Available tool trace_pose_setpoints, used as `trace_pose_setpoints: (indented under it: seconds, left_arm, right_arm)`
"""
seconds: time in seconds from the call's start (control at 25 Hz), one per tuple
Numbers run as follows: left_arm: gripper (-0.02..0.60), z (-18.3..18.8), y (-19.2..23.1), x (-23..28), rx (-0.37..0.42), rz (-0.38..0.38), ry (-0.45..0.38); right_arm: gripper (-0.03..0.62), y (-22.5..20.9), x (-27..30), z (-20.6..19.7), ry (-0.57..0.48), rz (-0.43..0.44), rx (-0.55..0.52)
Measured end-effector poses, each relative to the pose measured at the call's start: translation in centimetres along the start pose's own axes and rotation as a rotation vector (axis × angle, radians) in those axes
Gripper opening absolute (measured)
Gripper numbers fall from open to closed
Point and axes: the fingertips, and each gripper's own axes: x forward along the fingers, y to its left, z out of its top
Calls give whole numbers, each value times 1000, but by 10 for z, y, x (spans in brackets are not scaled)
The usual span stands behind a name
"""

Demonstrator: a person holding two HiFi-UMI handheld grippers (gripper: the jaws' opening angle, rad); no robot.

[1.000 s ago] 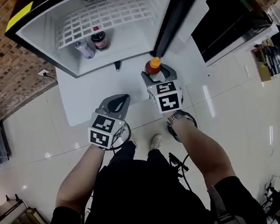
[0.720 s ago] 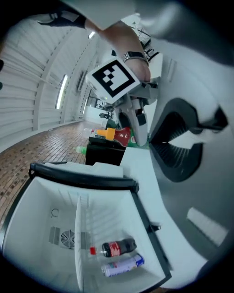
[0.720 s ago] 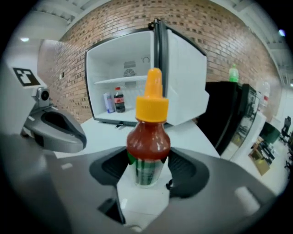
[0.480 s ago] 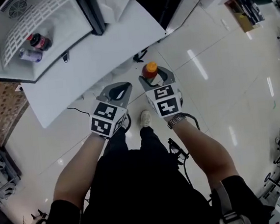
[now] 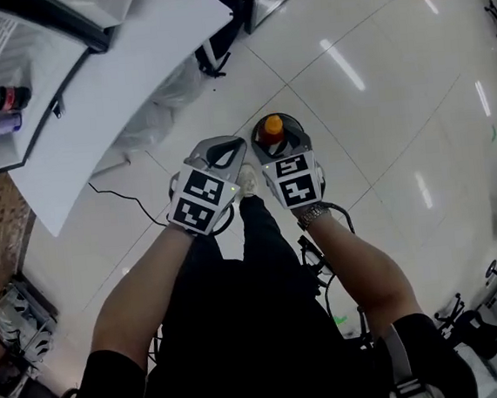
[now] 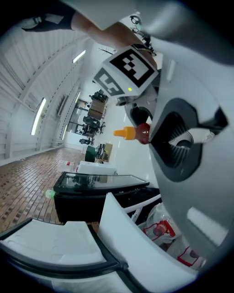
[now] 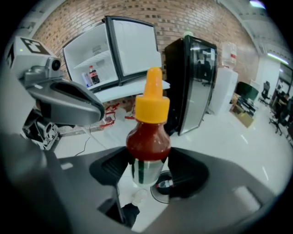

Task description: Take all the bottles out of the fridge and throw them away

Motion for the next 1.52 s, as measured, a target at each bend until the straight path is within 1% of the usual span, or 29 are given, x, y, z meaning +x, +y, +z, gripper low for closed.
trace_pose_setpoints:
  seconds: [0.24, 0.36, 0.52, 0.6, 0.76, 1.08, 1.24, 1.4, 1.52]
  left_arm:
    - [3, -18, -28, 48, 24, -58, 69]
    - [3, -31, -40, 71, 41, -96, 111]
    - [3, -49, -48, 100, 61, -136, 159]
    - [3, -59, -49, 111, 60, -149, 180]
    - [3, -78, -49, 132, 41, -161, 205]
    - [3, -111, -34, 145, -5, -151, 226]
    - [3, -124, -27, 145, -33, -140, 234]
    - [3, -127, -24, 143, -51, -130, 230]
    - [3, -125, -24, 141, -56, -127, 223]
  right_arm:
    - [273, -30, 18, -66, 70, -16, 91]
    - [273, -46, 34, -99, 108, -37, 125]
    - [273, -63, 56, -136, 153, -60, 188]
    - [273, -68, 66, -154, 174, -65, 221]
    - [273, -77, 85, -185, 209, -72, 252]
    - [274, -90, 125, -217, 248, -99, 270]
    - [278, -89, 141, -239, 326, -79, 274]
    - [279, -93, 140, -241, 322, -88, 291]
    - [279, -88, 137, -242, 326, -77, 310]
